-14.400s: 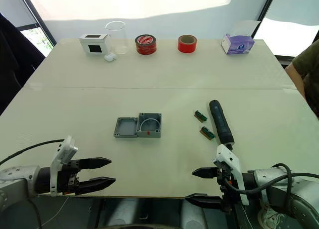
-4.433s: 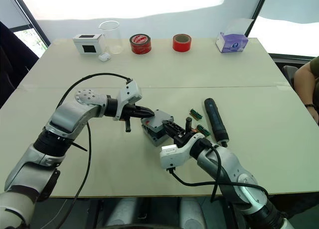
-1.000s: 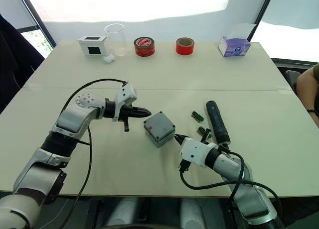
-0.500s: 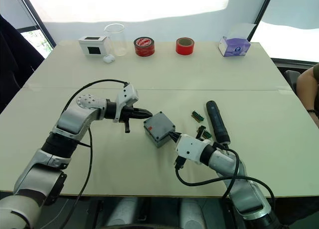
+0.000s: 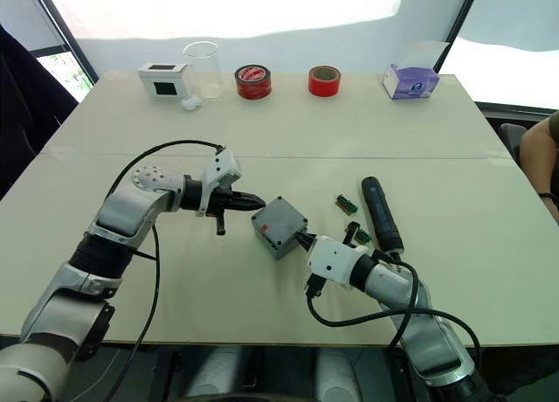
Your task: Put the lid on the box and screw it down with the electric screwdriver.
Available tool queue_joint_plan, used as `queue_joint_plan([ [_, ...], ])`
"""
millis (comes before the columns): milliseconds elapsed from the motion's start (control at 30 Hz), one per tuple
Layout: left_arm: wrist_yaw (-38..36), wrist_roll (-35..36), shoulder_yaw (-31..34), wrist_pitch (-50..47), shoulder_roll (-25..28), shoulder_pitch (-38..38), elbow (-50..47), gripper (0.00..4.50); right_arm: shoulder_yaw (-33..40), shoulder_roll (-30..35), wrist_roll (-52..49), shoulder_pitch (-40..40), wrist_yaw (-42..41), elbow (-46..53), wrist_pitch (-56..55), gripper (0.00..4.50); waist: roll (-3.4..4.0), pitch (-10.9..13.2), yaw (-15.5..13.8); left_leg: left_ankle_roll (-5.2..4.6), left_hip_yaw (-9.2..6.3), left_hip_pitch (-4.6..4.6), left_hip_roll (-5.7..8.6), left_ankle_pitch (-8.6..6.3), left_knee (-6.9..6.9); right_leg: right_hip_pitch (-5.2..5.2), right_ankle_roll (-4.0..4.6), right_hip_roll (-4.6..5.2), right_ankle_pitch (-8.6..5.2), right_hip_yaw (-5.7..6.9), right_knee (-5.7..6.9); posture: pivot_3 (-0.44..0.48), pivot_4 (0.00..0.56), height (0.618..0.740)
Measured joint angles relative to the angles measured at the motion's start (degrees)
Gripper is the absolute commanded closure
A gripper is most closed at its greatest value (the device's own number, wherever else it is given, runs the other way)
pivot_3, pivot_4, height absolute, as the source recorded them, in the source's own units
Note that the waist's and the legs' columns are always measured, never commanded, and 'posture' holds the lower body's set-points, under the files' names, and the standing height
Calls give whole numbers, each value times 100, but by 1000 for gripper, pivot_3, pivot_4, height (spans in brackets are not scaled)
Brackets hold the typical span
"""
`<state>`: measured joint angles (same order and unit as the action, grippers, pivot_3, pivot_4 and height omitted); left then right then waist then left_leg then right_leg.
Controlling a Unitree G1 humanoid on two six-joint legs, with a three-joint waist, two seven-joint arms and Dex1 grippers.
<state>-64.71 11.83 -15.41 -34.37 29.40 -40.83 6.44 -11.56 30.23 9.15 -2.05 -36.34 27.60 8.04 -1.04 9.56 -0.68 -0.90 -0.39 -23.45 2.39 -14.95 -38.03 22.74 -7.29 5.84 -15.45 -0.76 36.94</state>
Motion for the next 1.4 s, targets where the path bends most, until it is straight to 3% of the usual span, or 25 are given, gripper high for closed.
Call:
queue_joint_plan([
  [1400, 242, -385, -155, 503, -358, 28, 244, 4500, 55, 150, -156, -146, -122, 89, -89, 4456, 0, 1, -7, 0, 0, 0, 1, -1, 1, 0, 0, 4, 0, 1, -3, 0, 150, 740],
])
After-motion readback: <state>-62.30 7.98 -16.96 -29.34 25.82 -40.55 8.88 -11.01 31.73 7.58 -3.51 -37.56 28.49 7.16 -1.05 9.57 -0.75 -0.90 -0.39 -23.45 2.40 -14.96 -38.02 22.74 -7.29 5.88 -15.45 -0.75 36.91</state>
